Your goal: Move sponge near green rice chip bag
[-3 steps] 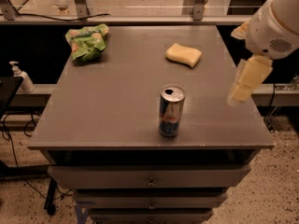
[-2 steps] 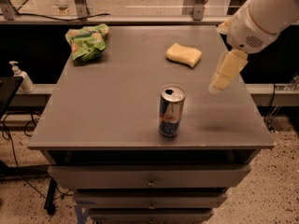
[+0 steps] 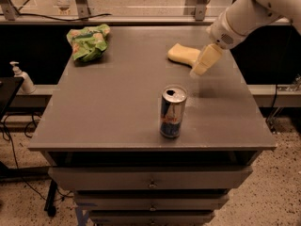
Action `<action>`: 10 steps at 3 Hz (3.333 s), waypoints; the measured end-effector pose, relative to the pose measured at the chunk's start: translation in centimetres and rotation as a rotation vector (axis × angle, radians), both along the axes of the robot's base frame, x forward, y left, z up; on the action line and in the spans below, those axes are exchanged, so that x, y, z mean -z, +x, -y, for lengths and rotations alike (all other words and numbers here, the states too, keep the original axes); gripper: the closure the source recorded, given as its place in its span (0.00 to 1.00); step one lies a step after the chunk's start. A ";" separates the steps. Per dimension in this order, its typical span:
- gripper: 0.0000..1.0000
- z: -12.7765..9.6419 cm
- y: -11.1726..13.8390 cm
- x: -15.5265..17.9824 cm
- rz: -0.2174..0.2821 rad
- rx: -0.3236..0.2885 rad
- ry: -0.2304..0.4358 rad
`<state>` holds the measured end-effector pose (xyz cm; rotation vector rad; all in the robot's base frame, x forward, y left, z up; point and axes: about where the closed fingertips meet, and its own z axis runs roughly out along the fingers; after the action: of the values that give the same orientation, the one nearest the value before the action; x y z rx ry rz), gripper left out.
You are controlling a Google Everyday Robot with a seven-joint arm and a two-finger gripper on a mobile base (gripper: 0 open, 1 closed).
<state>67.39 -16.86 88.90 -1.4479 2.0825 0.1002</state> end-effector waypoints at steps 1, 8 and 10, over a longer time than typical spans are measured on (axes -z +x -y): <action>0.00 -0.4 3.8 2.8 -0.039 0.055 0.056; 1.00 -18.0 1.5 -0.9 -0.124 -0.158 0.201; 1.00 -25.6 -0.3 1.9 -0.116 -0.284 0.180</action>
Offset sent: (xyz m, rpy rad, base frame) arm 0.0957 0.0206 -0.0654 0.1252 0.1022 -0.1278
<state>67.12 8.77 86.95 -1.6483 1.8880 0.4813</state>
